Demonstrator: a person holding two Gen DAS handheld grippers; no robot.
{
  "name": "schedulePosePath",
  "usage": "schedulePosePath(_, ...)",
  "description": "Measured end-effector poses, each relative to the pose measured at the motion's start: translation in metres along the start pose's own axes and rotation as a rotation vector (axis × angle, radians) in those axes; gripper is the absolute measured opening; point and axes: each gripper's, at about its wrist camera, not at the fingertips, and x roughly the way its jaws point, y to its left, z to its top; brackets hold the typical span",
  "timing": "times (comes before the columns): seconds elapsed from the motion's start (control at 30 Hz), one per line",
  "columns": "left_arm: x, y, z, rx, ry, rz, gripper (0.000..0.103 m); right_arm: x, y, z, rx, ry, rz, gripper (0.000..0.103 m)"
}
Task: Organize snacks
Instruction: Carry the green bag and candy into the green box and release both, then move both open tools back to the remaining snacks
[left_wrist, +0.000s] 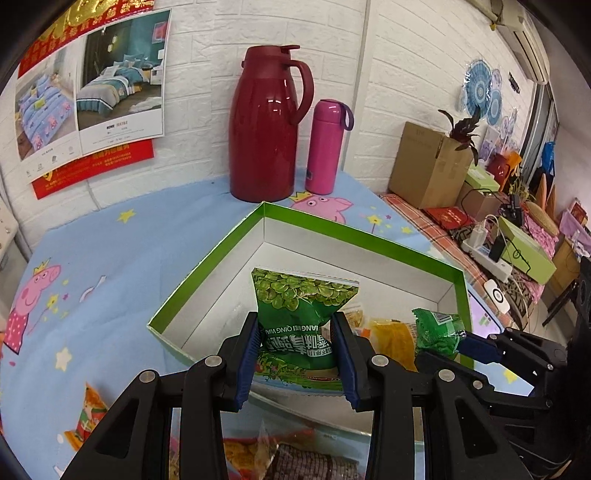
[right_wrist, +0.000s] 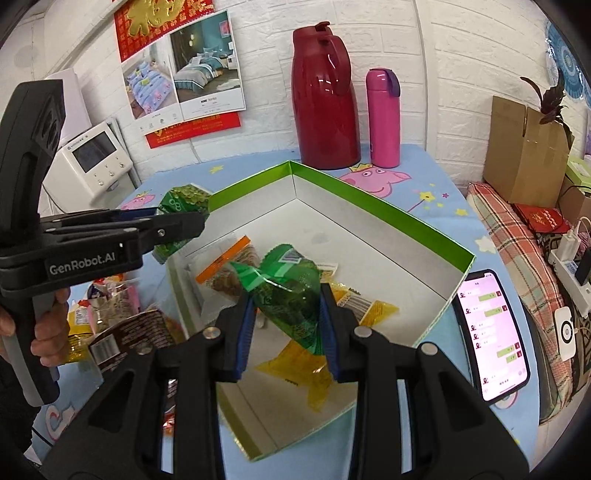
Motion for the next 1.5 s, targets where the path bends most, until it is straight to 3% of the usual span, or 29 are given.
schedulePosePath(0.17, 0.021, 0.006, 0.004, -0.003, 0.012, 0.017, 0.040, 0.023, -0.007, 0.005, -0.004, 0.013, -0.011, 0.039)
schedulePosePath(0.2, 0.023, 0.007, 0.005, -0.003, 0.004, 0.023, 0.048, 0.025, -0.008, 0.005, -0.012, 0.006, -0.016, 0.042)
schedulePosePath(0.23, 0.023, 0.008, 0.005, -0.003, -0.005, 0.025, 0.074, 0.026, -0.008, 0.005, -0.022, 0.000, -0.024, 0.054)
schedulePosePath(0.27, 0.022, 0.009, 0.004, -0.008, -0.018, 0.038, 0.089, 0.026, -0.008, 0.004, -0.032, -0.011, -0.039, 0.072)
schedulePosePath(0.3, 0.018, 0.011, 0.003, -0.014, -0.048, 0.060, 0.101, 0.025, -0.008, 0.003, -0.040, -0.023, -0.054, 0.080)
schedulePosePath(0.33, 0.014, 0.011, 0.002, -0.013, -0.084, 0.082, 0.101, 0.023, -0.008, 0.002, -0.047, -0.033, -0.059, 0.087)
schedulePosePath(0.6, -0.009, 0.007, -0.003, 0.022, -0.105, 0.112, 0.102, 0.007, -0.008, 0.000, -0.003, -0.028, -0.040, 0.088)
schedulePosePath(1.13, -0.104, -0.010, -0.039, 0.023, -0.173, 0.120, 0.102, -0.078, 0.050, -0.020, -0.067, -0.128, 0.005, 0.090)
schedulePosePath(1.5, -0.143, 0.010, -0.089, -0.001, -0.151, 0.118, 0.102, -0.087, 0.084, -0.063, -0.098, -0.059, 0.072, 0.091)
